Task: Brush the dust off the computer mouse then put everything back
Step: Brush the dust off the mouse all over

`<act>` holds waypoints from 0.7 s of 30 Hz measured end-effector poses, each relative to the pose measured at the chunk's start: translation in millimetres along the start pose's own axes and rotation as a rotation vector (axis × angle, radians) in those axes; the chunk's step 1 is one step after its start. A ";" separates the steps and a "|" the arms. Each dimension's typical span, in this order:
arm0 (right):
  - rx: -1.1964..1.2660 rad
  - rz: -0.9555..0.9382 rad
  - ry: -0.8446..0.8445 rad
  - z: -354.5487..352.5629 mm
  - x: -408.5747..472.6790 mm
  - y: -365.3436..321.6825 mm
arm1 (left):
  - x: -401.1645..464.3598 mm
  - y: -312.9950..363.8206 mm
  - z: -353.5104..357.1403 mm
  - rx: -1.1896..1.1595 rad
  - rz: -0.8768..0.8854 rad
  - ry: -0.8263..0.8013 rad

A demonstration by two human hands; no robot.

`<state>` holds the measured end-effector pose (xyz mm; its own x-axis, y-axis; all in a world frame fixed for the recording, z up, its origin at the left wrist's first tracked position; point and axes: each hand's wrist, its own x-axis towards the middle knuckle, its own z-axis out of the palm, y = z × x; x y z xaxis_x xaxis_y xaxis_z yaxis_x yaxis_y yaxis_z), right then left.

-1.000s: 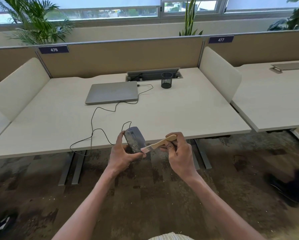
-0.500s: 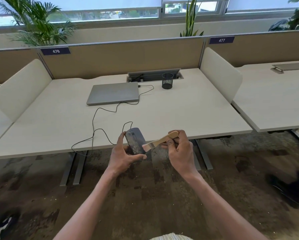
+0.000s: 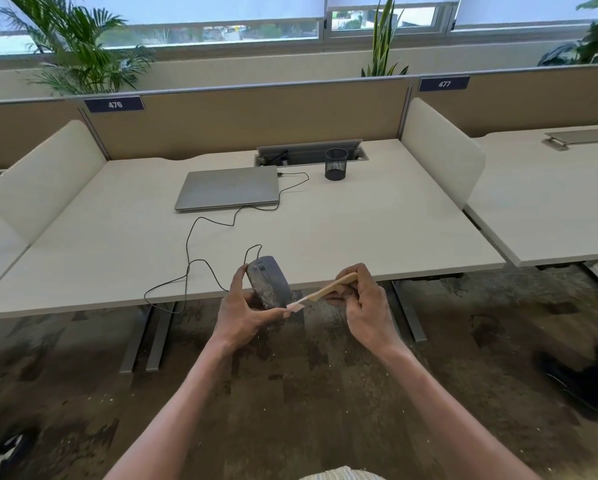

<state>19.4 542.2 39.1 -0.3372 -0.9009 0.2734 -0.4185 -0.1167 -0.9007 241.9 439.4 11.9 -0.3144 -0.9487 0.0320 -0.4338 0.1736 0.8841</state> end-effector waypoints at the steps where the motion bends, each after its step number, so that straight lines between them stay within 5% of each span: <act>1: 0.003 0.001 -0.005 -0.6 -1.1 -0.2 | 0.2 0.1 0.1 0.000 0.003 -0.001; 21: 0.103 -0.031 0.069 8.3 39.8 -14.5 | -8.1 7.9 -10.4 0.080 0.022 -0.134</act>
<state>19.0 504.6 60.2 -0.3836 -0.8658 0.3213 -0.3422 -0.1899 -0.9202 249.8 445.7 23.5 -0.4317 -0.9018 -0.0162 -0.4899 0.2193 0.8437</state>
